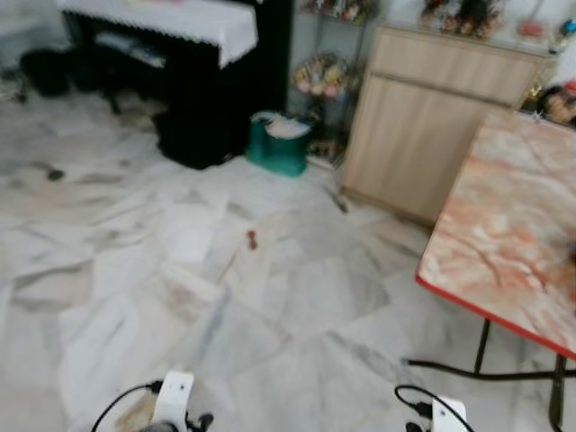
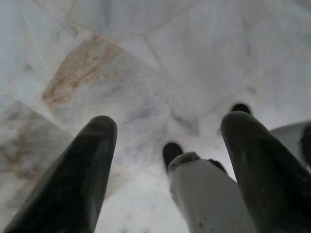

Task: Setting the table

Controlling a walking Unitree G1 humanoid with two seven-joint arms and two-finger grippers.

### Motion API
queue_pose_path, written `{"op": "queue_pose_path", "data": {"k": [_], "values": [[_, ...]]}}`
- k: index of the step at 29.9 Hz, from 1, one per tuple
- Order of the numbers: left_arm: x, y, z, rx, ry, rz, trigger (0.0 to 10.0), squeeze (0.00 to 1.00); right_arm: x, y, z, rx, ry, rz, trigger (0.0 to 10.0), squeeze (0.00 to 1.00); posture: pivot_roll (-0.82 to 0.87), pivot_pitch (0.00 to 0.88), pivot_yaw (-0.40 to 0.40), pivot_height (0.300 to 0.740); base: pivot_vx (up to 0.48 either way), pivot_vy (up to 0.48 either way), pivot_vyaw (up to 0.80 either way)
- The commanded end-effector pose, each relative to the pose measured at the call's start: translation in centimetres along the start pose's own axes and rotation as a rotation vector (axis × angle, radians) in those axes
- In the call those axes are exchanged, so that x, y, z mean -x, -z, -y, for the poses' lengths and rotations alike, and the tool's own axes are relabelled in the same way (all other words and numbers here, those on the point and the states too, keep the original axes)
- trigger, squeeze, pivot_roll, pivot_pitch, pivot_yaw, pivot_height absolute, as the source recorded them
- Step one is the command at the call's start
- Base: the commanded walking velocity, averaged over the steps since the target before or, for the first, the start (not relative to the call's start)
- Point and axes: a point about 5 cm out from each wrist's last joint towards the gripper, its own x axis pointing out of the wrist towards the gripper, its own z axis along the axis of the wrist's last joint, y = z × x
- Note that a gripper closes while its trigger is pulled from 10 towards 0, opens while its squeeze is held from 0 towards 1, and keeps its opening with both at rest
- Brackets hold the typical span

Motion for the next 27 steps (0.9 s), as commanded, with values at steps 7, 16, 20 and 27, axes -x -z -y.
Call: {"op": "queue_pose_path", "data": {"k": [7,16,20,27], "values": [[-0.3,-0.7,1.2,0.008,0.019,0.020,10.0,0.00,0.1,0.2,0.8,0.008,0.020,-0.014,10.0,0.00,-0.03,0.000,-0.026,0.731,0.000,0.000,-0.78],[-0.3,-0.5,1.6,-0.001,0.022,0.017,10.0,0.00,0.1,0.3,0.9,0.008,0.018,-0.017,10.0,0.00,-0.03,0.000,-0.023,0.731,0.000,0.000,-0.78],[-0.3,-0.4,1.6,-0.001,0.018,0.016,10.0,0.00,0.1,0.3,1.0,0.008,0.020,-0.018,10.0,0.00,-0.04,0.000,-0.022,0.731,0.000,0.000,-0.78],[-0.2,-0.3,1.3,0.001,0.017,0.012,10.0,0.00,0.1,0.1,1.0,0.003,0.023,-0.004,10.0,0.00,-0.05,0.000,-0.016,0.731,0.000,0.000,-0.56]]}}
